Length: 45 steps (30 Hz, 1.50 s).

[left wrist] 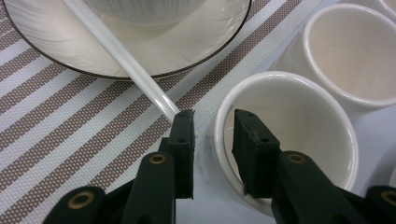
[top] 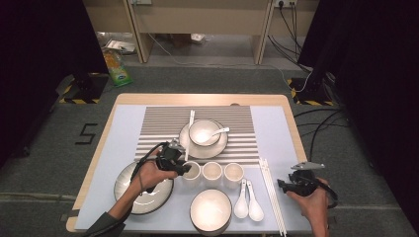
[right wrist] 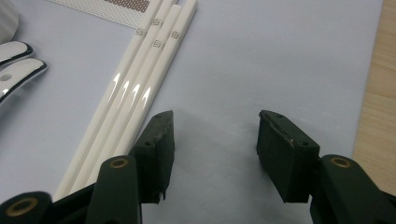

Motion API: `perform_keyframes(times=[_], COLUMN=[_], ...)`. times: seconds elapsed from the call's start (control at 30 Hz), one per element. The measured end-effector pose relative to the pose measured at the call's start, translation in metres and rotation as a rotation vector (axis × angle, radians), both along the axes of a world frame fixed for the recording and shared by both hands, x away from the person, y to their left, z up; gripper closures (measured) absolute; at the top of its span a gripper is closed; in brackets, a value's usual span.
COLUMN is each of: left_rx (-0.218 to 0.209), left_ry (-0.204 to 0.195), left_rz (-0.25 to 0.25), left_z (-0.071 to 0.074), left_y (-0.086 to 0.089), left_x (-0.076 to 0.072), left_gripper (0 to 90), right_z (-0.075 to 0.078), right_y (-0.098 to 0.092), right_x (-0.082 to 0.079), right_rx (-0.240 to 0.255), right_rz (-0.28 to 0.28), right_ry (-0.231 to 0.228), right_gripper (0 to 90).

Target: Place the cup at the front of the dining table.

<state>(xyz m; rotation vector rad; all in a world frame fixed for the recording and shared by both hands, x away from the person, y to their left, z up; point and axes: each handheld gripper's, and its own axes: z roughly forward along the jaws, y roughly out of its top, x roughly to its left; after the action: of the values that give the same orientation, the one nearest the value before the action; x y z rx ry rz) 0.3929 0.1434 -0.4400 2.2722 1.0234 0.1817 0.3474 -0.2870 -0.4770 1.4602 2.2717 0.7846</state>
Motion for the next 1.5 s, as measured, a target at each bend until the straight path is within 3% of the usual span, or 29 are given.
perform_keyframes(times=[0.43, 0.6, 1.17, 1.3, 1.5], left_rx=[0.059, 0.091, 0.092, 0.093, 0.129], left_ry=[0.000, -0.027, -0.045, -0.021, 0.022], left_rz=[-0.019, -0.031, -0.074, -0.079, -0.083], left_z=[0.000, 0.000, 0.004, 0.005, 0.007], left_y=[-0.008, -0.009, 0.000, 0.000, -0.009], left_x=[0.001, -0.001, -0.007, -0.003, 0.004], left_gripper=[74.6, 76.2, 78.9, 79.0, 78.5], right_z=[0.000, 0.000, 0.000, 0.000, 0.000], right_y=[0.000, 0.000, 0.000, 0.000, 0.000], right_x=[0.000, 0.000, 0.000, 0.000, 0.000], right_rx=[-0.002, -0.002, -0.003, -0.004, -0.004], right_rz=[0.002, 0.003, 0.001, 0.000, 0.000], right_ry=[-0.002, -0.006, -0.001, 0.000, -0.001], right_gripper=[46.4, 46.4, 46.3, 46.3, 46.3])
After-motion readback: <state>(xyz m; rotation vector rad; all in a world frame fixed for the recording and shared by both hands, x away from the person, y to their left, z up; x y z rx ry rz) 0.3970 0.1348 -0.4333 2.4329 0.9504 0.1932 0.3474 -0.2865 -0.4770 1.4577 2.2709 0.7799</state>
